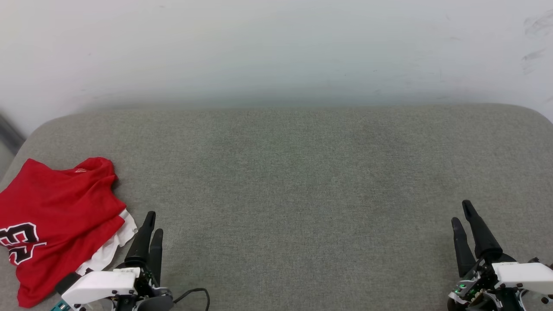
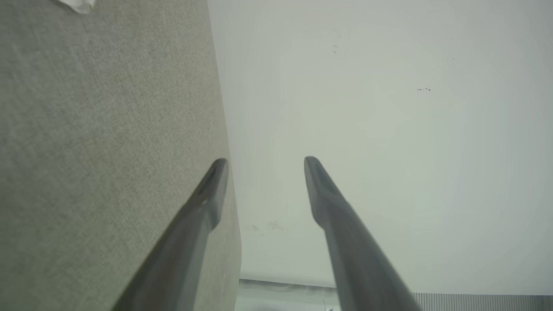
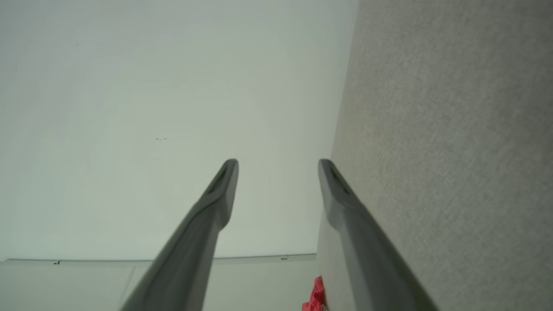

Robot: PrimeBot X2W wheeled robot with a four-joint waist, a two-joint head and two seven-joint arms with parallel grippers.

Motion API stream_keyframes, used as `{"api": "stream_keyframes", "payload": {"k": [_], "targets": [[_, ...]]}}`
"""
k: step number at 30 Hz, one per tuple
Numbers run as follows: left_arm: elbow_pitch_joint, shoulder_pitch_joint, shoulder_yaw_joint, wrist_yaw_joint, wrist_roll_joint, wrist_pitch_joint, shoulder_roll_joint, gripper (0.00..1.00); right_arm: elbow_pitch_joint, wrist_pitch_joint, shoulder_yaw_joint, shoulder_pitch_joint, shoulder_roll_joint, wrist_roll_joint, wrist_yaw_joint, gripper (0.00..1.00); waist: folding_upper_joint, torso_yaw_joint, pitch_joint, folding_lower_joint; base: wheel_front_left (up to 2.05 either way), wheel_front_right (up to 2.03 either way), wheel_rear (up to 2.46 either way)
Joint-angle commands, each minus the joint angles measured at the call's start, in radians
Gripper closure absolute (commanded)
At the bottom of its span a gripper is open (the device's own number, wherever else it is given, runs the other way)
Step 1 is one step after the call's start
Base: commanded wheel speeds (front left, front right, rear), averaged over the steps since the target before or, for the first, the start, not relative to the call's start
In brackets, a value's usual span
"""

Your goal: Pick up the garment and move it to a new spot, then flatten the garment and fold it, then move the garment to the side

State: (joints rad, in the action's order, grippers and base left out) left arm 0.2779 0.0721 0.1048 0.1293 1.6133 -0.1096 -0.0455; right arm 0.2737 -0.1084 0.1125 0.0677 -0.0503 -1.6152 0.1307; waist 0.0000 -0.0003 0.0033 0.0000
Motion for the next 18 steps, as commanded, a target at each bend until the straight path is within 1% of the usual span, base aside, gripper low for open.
{"api": "stream_keyframes", "payload": {"k": [1, 7, 11, 18], "targets": [[-0.021, 0.024, -0.016, 0.001, -0.004, 0.012, -0.002, 0.00, -0.028, 0.011, -0.003, 0.014, -0.001, 0.007, 0.000, 0.00, 0.0000, 0.000, 0.000, 0.0000, 0.00, 0.00, 0.00], [-0.041, 0.030, -0.045, 0.001, -0.009, 0.044, -0.002, 0.00, -0.053, 0.043, -0.012, -0.001, -0.001, 0.038, 0.000, 0.00, 0.0000, 0.000, 0.000, 0.0000, 0.00, 0.00, 0.00], [-0.054, 0.031, -0.064, 0.001, -0.036, 0.063, -0.003, 0.00, -0.070, 0.062, -0.011, -0.007, -0.001, 0.078, 0.000, 0.00, 0.0000, 0.001, 0.000, 0.0000, 0.00, 0.00, 0.00], [-0.074, 0.045, -0.112, 0.002, -0.153, 0.094, -0.003, 0.00, -0.109, 0.094, -0.010, -0.020, -0.001, 0.207, 0.000, 0.00, 0.0000, 0.005, -0.001, 0.0000, 0.00, 0.00, 0.00]]}}
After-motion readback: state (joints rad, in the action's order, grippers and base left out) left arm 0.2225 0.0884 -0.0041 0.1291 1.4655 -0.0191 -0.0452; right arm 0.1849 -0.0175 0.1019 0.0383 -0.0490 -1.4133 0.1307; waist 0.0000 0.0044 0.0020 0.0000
